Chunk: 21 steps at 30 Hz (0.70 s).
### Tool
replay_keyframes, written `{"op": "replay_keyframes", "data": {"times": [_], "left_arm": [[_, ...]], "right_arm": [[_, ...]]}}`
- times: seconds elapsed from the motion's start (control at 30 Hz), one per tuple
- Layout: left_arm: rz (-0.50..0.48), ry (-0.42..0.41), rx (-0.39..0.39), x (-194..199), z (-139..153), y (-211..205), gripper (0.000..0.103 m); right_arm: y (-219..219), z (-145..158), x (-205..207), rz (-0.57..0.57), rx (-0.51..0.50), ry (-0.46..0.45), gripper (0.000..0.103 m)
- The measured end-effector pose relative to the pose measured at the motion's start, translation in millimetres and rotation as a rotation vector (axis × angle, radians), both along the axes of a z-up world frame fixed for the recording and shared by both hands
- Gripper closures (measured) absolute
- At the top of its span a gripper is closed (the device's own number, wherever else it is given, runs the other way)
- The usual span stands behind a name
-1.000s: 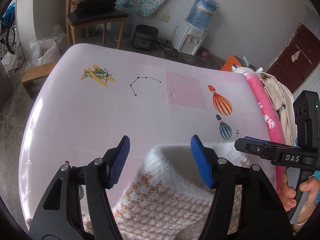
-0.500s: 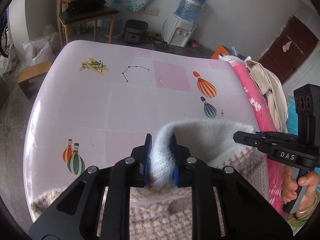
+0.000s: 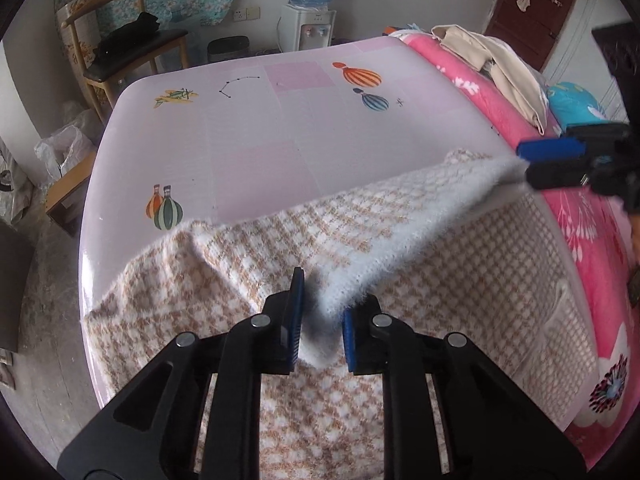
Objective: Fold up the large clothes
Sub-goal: 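Lift the collar with both tools and fold it over toward the hem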
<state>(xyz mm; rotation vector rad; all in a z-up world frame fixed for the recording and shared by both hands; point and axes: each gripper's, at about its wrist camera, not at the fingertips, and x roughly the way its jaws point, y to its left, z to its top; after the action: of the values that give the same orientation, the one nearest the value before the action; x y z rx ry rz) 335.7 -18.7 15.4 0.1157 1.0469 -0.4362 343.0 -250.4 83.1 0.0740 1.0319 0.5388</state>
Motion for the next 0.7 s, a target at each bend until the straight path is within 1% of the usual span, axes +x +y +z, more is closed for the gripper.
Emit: {"op": "replay_keyframes", "data": {"times": [0.07,0.13,0.17,0.2,0.23,0.27,0.3,0.33,0.37,0.4,0.47,0.53,0.57,0.6,0.7], "left_arm": [[0.003,-0.003,-0.001,-2.5,-3.1,0.5,0.087],[0.008,-0.010,-0.008,-3.3,-4.0,0.7,0.087],[0.010,-0.012,-0.014,-3.7,-4.5,1.8,0.087],[0.012,-0.011,-0.021,-4.5,-5.0,2.3,0.086],[0.011,-0.009,-0.028,-5.7,-5.2,4.9,0.086],[0.011,-0.008,-0.034,-7.8,-4.9,7.7,0.084],[0.012,-0.005,-0.045,-10.8,-4.0,13.5,0.083],[0.013,-0.003,-0.058,-14.0,-1.9,19.6,0.082],[0.012,-0.005,-0.076,-18.0,1.9,26.8,0.082],[0.004,-0.011,-0.102,-22.4,6.8,32.7,0.082],[-0.011,-0.048,-0.144,-30.5,18.7,44.2,0.081],[-0.016,-0.122,-0.154,-32.8,32.2,49.4,0.081],[-0.011,-0.140,-0.156,-29.1,36.9,48.5,0.081],[0.000,-0.138,-0.167,-21.8,40.0,46.1,0.081],[0.021,-0.110,-0.237,2.2,41.1,32.9,0.081]], "right_arm": [[1.3,13.4,7.3,-0.012,0.086,-0.012,0.065],[11.1,9.9,23.0,-0.029,0.111,0.018,0.066],[17.2,1.8,30.5,-0.040,0.104,0.047,0.066],[24.0,-10.4,38.6,-0.051,0.079,0.080,0.067],[30.2,-24.0,43.4,-0.058,0.050,0.110,0.075],[34.7,-40.1,47.0,-0.062,0.030,0.152,0.080],[38.0,-58.4,49.7,-0.064,0.023,0.207,0.082],[40.2,-76.0,49.2,-0.065,0.024,0.259,0.087],[42.1,-90.6,45.5,-0.060,0.023,0.294,0.089],[42.8,-99.0,39.7,-0.050,0.025,0.291,0.089],[43.5,-99.4,28.6,-0.023,0.020,0.236,0.089],[40.8,-101.8,26.3,-0.027,0.038,0.240,0.089],[40.0,-103.2,26.6,-0.032,0.046,0.244,0.089],[39.8,-103.7,26.4,-0.034,0.046,0.245,0.089],[44.1,-102.2,20.9,-0.031,0.010,0.219,0.089]]}}
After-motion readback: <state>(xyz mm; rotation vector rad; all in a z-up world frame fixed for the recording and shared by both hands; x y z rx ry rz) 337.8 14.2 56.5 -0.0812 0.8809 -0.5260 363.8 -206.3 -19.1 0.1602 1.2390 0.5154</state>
